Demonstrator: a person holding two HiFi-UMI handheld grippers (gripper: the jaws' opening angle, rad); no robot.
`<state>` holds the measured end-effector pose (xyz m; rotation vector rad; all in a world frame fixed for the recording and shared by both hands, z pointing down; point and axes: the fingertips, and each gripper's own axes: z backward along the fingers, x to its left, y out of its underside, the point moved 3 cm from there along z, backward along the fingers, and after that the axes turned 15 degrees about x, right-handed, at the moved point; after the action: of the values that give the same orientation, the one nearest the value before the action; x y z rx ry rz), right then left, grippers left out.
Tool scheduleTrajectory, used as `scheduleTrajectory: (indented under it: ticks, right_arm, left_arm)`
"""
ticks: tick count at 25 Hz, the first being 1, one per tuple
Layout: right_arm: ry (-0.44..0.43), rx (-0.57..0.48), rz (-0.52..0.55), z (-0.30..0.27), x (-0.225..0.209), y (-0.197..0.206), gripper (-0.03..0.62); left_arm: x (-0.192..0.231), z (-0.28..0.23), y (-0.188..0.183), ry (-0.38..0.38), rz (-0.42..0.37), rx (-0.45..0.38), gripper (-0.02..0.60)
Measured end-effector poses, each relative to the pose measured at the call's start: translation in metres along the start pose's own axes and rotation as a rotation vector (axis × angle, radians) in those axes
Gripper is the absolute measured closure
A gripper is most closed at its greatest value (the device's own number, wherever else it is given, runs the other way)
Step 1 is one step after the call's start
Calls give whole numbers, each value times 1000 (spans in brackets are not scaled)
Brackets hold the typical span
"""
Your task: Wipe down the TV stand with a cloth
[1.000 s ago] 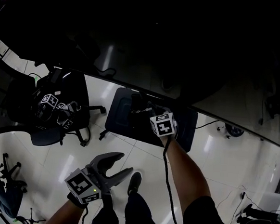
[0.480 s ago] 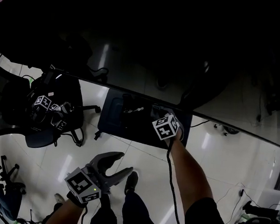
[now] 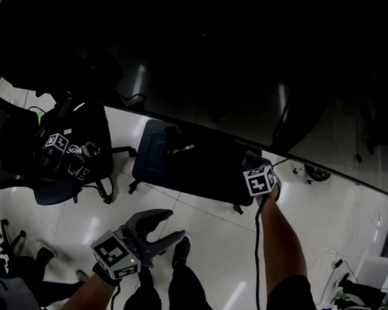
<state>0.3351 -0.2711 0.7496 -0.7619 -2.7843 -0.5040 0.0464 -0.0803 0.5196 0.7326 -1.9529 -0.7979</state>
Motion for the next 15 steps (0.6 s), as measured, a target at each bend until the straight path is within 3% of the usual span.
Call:
scheduleTrajectory:
  ticks: [4,8,11,15]
  right_arm:
    - [-48,-101,-66,22,12,-24,577]
    - [-178,-205,-40,48,78,-72,577]
    - [-243,-219,17,47,133,-98,577]
    - [-268,-181,73,32,180,-112,577]
  left_arm:
    - [1,10,3,-7,2,-5,337]
    - [3,21,9,-22,11,-6,337]
    - [3,28,11,-29,14,-13,337]
    - [5,36,17,-38,24,-18,337]
